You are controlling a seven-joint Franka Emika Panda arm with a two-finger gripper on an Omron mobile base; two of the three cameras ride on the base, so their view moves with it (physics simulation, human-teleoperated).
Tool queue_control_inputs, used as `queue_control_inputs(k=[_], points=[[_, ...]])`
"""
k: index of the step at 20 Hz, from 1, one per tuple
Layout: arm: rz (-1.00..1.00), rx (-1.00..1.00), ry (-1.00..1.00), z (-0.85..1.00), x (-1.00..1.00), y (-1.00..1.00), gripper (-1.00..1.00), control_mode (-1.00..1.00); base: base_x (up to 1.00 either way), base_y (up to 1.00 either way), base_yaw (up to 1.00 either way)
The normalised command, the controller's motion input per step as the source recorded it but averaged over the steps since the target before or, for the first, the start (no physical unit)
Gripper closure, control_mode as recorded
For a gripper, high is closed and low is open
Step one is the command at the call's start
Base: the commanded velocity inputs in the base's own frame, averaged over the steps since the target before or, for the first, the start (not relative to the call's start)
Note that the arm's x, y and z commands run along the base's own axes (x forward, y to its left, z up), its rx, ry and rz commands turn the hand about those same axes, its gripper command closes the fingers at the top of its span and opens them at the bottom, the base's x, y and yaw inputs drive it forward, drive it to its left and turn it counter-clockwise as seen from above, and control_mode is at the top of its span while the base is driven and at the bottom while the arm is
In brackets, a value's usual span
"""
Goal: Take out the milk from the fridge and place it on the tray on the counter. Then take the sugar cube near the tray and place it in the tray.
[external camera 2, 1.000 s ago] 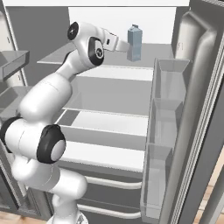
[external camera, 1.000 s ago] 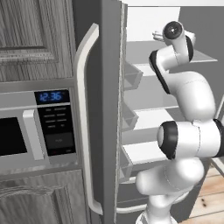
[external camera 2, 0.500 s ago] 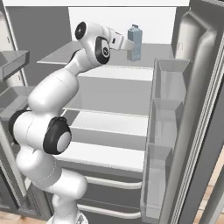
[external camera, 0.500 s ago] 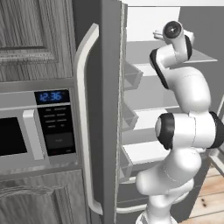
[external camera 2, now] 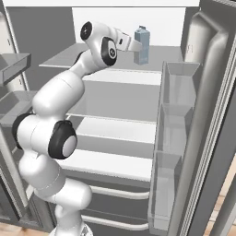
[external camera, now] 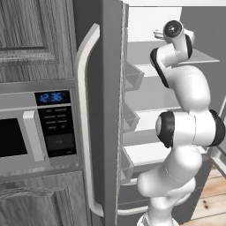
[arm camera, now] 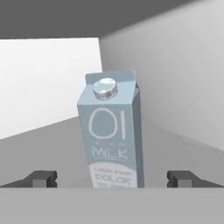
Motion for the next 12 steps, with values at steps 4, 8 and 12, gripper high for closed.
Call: queue_control_inputs(k=[4, 8, 12], points=[[0.00, 0.00, 0.00, 0.01, 0.17, -0.01, -1.00, -1.00, 0.00, 0.00, 0.00], [0.00, 0.00, 0.00, 0.00, 0.06, -0.21, -1.00, -1.00, 0.00, 0.00, 0.00], [0.00, 0.00, 0.00, 0.00, 0.09, -0.13, -1.00, -1.00, 0.00, 0.00, 0.00]])
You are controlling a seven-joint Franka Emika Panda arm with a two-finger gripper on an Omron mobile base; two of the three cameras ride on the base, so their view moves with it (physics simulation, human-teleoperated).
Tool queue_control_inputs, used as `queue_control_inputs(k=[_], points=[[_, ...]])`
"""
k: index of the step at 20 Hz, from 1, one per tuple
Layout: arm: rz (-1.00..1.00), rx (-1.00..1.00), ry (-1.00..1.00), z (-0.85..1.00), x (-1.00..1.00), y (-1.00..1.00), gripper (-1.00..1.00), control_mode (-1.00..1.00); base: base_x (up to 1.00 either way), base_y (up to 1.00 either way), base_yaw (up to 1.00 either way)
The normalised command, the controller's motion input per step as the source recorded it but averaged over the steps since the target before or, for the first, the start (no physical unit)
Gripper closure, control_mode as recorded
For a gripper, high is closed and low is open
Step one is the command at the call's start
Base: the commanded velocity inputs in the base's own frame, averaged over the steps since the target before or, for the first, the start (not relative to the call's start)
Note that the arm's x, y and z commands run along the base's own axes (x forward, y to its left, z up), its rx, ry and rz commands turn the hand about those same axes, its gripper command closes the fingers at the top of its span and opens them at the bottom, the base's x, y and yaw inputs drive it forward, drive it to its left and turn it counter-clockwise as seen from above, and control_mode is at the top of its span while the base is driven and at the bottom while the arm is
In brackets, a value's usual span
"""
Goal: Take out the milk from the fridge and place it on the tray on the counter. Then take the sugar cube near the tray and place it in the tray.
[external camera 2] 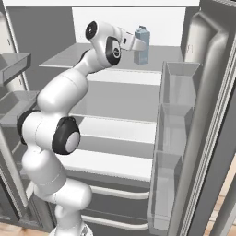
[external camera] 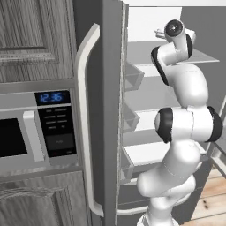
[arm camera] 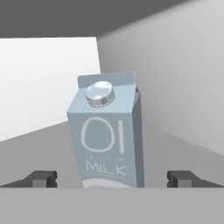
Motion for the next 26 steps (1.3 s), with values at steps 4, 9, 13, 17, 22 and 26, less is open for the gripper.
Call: queue_control_inputs(k=[4, 9, 13, 17, 22, 26], points=[[0.00, 0.00, -0.02, 0.00, 0.14, 0.00, -1.00, -1.00, 0.00, 0.00, 0.00], [-0.03, 0.00, -0.01, 0.00, 0.07, -0.01, -1.00, -1.00, 0.00, 0.00, 0.00], [-0.08, 0.00, 0.00, 0.00, 0.15, 0.00, -1.00, -1.00, 0.00, 0.00, 0.00], [-0.06, 0.00, 0.00, 0.00, 0.13, 0.00, -1.00, -1.00, 0.00, 0.00, 0.00], [-0.03, 0.00, -0.02, 0.01, 0.05, -0.02, -1.00, -1.00, 0.00, 0.00, 0.00], [-0.01, 0.00, 0.00, 0.00, 0.17, 0.00, -1.00, -1.00, 0.00, 0.00, 0.00]])
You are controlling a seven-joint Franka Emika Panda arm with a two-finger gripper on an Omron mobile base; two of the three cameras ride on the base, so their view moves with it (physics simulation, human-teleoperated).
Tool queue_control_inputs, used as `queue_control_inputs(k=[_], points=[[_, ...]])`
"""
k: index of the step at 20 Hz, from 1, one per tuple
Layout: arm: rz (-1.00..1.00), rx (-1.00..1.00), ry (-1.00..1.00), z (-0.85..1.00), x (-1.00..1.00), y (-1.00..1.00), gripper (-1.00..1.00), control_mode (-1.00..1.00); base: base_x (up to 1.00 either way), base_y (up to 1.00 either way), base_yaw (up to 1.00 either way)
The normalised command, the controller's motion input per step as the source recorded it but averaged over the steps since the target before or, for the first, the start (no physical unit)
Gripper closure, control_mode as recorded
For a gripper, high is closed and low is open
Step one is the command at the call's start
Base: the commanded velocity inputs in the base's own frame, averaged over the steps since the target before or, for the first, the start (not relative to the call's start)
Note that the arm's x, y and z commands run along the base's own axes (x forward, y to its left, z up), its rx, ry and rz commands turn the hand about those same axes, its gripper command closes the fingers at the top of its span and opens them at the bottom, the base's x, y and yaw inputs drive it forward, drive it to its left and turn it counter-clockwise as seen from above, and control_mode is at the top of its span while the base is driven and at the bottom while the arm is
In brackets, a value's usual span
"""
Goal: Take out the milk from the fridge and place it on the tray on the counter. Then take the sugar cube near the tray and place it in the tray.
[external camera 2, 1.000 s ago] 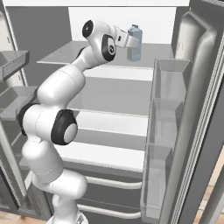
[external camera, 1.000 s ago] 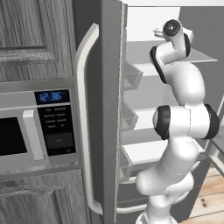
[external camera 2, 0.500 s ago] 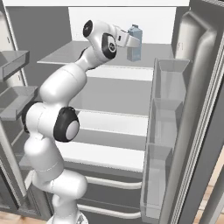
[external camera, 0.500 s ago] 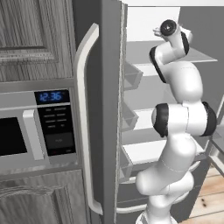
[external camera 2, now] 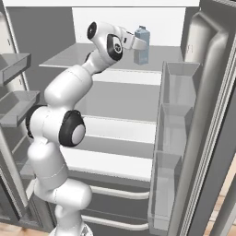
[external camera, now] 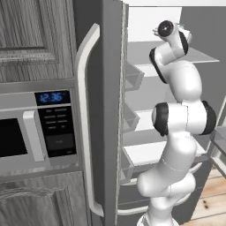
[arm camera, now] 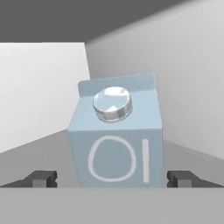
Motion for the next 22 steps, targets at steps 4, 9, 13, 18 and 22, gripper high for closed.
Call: queue_control_inputs(k=[4, 9, 13, 18, 22], points=[[0.00, 0.00, 0.00, 0.00, 0.16, -0.08, -1.00, -1.00, 0.00, 0.00, 0.00], [0.00, 0.00, -0.01, 0.02, 0.02, -0.29, -1.00, -1.00, 0.00, 0.00, 0.00], [0.00, 0.00, 0.00, 0.01, 0.01, -0.36, -1.00, -1.00, 0.00, 0.00, 0.00], [0.00, 0.00, -0.01, 0.00, 0.01, -0.31, 1.00, -1.00, 0.00, 0.00, 0.00], [0.00, 0.00, -0.11, 0.06, -0.06, -0.14, 1.00, -1.00, 0.00, 0.00, 0.00]])
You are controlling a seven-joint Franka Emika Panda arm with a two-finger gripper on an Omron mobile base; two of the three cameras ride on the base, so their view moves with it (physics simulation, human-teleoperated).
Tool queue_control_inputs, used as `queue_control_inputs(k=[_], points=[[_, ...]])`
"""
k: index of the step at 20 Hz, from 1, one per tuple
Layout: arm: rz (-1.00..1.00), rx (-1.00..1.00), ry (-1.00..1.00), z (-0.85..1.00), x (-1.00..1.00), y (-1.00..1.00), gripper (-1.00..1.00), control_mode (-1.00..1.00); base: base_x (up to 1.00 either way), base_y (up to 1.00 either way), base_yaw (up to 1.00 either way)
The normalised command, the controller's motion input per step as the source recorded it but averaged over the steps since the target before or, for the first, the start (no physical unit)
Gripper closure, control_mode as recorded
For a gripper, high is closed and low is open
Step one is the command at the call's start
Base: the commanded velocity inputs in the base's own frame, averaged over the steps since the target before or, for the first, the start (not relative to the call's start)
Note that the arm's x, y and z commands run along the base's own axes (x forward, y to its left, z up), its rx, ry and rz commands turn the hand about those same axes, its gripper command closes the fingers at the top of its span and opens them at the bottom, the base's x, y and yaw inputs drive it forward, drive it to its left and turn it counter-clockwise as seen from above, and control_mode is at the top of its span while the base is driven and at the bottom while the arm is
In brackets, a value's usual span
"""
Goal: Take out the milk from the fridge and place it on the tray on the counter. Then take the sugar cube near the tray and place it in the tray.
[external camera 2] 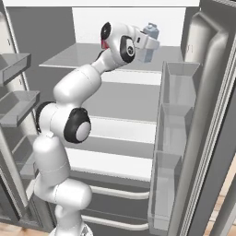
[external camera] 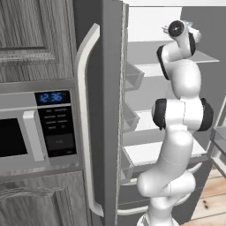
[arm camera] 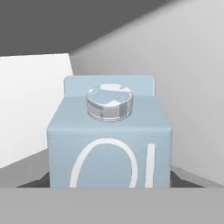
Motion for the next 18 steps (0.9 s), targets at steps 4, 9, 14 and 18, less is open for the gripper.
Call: queue_control_inputs(k=[4, 9, 14, 18], points=[[0.00, -0.02, -0.26, 0.26, -0.40, -0.03, 1.00, -1.00, 0.00, 0.00, 0.00], [0.00, -0.08, -0.30, 0.03, -0.90, 0.06, 1.00, -1.00, 0.00, 0.00, 0.00], [0.01, -0.13, -0.45, -0.01, -1.00, 0.09, 1.00, -1.00, 0.00, 0.00, 0.00], [0.01, -0.09, -0.40, 0.00, -1.00, 0.23, 1.00, -1.00, 0.00, 0.00, 0.00]])
